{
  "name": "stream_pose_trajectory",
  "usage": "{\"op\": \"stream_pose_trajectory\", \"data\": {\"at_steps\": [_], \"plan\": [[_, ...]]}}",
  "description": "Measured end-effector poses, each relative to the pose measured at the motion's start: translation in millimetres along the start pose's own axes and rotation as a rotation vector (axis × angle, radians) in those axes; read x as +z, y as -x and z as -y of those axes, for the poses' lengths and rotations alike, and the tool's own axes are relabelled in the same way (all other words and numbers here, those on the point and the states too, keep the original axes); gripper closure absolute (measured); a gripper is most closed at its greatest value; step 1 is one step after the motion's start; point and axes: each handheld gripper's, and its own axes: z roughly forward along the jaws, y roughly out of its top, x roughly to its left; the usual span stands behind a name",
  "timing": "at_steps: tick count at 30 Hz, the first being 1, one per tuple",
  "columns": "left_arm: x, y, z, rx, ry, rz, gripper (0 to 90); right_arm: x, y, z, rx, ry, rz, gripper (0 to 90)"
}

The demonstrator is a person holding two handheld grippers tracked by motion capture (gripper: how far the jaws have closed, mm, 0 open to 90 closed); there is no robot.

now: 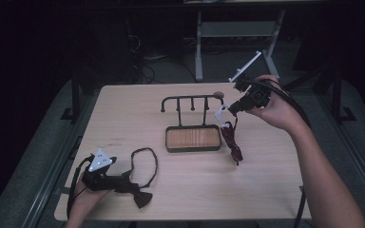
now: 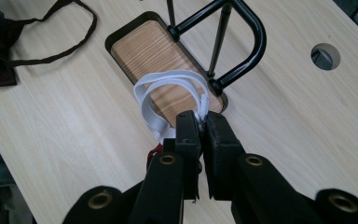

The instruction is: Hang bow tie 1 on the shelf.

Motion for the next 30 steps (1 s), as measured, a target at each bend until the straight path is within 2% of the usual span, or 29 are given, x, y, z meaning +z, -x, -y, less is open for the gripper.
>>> {"op": "stream_pose_trajectory", "data": {"at_steps": [18, 30], "plan": [[0.4, 0.5, -0.1, -0.003, 0.008, 0.008, 24.4, 16.0, 31.4, -14.4, 0.079, -0.009, 0.021, 84.4], [1.2, 1.7, -0.3, 0.0, -0.003, 0.011, 24.4, 26.3, 40.9, -7.5, 0.115, 0.007, 0.006, 82.0]]}}
